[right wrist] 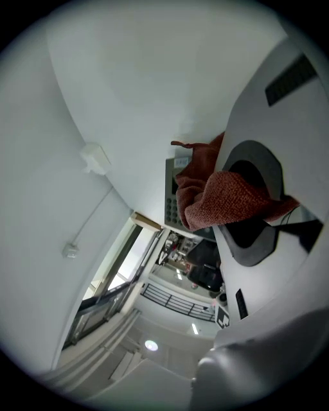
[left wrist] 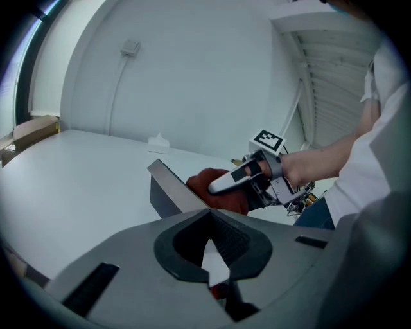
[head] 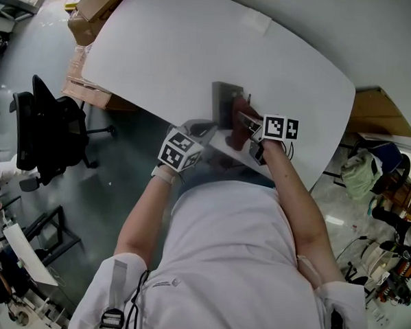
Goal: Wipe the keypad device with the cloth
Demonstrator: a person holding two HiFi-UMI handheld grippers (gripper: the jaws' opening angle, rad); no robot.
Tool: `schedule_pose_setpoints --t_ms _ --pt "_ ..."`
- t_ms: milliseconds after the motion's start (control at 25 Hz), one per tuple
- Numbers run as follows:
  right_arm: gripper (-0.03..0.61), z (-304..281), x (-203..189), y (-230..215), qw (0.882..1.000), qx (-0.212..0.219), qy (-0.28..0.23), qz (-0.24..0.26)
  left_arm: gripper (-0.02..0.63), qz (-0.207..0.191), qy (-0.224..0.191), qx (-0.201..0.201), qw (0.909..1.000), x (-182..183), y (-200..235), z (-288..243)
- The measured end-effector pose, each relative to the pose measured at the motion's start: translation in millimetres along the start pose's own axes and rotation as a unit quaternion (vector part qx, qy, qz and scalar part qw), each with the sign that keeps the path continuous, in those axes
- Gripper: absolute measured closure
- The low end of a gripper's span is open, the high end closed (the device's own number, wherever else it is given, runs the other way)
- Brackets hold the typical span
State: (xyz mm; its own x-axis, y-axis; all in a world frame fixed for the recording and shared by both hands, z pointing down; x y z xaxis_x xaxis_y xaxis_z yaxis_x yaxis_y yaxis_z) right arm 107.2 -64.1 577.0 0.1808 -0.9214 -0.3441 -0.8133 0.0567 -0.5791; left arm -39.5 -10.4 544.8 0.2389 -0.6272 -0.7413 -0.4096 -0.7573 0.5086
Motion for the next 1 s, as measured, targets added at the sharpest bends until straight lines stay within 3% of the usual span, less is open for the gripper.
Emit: schedule_pose_setpoints --t_ms 240,440,600,1000 --pt "0.523 -3 16 52 0.999 0.043 -0.011 0.027 0.603 0.006 -0.006 0.003 1.0 -4 1 2" --pt "0.523 -6 25 77 0.997 0.053 -0.014 0.044 0.603 0.008 -0.014 0.002 0.9999 -2 0 2" --pt "0.523 -13 25 78 0.997 0.046 -0.003 0.056 0.603 0.006 -0.01 0.002 0.9999 -1 0 1" --pt "0.523 -18 21 56 0.998 0.056 -0.016 0.015 0.603 0.01 -0.015 0.0 0.9998 -3 0 0"
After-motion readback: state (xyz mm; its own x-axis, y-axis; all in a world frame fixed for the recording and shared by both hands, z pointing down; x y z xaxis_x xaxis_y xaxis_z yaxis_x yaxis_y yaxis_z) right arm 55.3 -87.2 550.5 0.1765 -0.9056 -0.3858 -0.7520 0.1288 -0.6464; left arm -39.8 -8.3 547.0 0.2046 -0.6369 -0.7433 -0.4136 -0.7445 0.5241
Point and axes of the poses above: the fingertips, and each gripper's own axes: z backward along the fingers, y to its left, x out of its top, the point moved 5 cm from there along z, backward along the fingers, and after that the axes turned 15 degrees about -x, right-handed, at the moved point
